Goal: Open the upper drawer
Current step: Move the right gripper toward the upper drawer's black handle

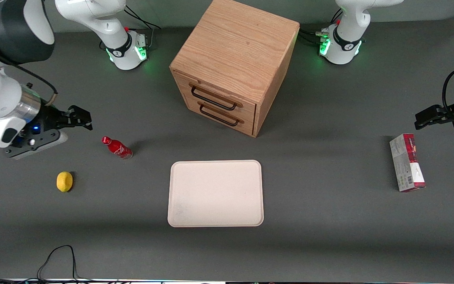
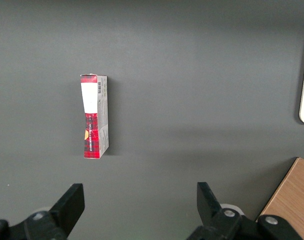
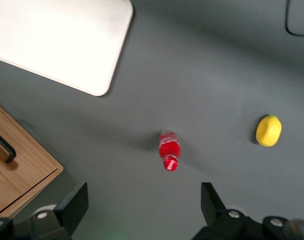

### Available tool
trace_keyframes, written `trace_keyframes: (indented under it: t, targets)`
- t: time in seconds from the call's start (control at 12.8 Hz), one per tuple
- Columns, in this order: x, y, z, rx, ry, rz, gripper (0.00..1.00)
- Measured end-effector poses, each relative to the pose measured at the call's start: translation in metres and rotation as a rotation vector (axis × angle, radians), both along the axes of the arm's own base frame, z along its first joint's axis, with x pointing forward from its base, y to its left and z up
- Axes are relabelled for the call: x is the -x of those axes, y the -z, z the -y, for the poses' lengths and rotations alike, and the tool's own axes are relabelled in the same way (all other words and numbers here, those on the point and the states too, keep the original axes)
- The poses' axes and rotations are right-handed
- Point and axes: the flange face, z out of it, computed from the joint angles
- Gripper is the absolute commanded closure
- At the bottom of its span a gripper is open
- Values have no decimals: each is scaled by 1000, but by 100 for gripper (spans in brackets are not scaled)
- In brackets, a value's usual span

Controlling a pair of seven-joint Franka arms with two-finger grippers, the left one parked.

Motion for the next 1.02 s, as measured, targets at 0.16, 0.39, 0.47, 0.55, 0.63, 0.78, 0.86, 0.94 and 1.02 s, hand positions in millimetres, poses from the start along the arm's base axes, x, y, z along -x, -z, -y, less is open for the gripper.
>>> trace_keyframes:
  t: [0.16,0.39,0.47,0.55,0.63,0.78,0.86,0.94,1.02]
  targets:
    - [6,1,-33,0,-56,-2,0]
    - [18,3,-80,1,-136,-5,0]
    - [21,4,-92,1,-157,-4,0]
    - [24,4,-106,-1,-187,0,0]
    - [29,5,-122,-3,-234,2,0]
    - [38,11,-150,-8,-341,4,0]
    - [40,16,-162,-14,-380,-3,0]
    - [41,23,-172,-33,-400,-13,0]
    - [41,28,-179,-64,-407,-21,0]
